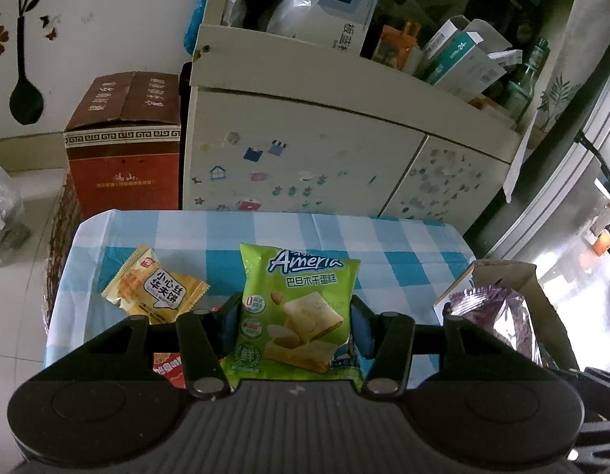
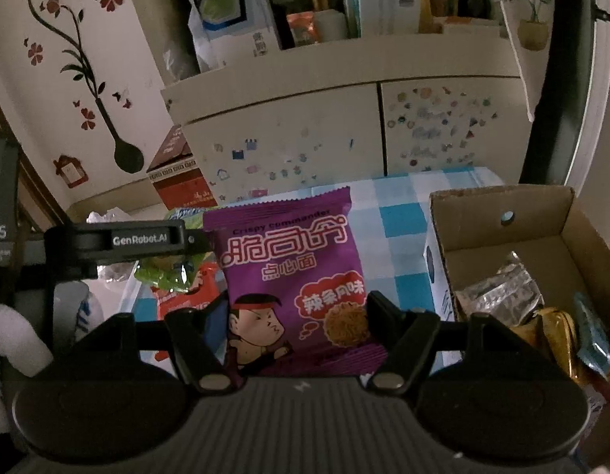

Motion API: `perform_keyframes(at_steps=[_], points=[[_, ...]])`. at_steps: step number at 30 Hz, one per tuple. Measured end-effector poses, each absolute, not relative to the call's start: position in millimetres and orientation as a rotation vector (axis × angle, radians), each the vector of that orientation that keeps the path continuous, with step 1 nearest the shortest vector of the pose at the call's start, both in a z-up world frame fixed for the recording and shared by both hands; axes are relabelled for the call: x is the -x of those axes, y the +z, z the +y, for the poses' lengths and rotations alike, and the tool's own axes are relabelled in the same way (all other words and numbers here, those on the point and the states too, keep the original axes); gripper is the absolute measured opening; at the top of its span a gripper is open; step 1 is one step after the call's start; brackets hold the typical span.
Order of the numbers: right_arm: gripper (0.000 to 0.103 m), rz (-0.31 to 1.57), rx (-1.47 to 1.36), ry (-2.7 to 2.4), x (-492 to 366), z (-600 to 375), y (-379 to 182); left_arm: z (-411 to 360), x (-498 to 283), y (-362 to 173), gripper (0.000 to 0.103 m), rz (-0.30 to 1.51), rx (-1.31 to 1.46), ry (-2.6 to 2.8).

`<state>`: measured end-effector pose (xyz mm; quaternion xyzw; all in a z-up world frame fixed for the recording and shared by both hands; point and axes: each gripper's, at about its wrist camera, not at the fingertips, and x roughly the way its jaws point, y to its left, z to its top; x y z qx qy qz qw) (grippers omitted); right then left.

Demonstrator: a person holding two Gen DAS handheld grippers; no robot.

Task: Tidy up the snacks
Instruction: 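Lift the green Ameria packet and purple packet toward the box with both grippers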

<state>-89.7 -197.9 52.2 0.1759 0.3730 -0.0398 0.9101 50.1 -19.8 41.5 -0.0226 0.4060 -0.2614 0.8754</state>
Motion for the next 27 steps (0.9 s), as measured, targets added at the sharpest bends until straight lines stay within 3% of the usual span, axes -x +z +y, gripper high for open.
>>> perform_keyframes(at_steps=[27], points=[[0.072, 0.594, -0.539, -0.269, 117, -276, 88, -29, -3, 41, 0.06, 0.809, 0.052, -0.548]])
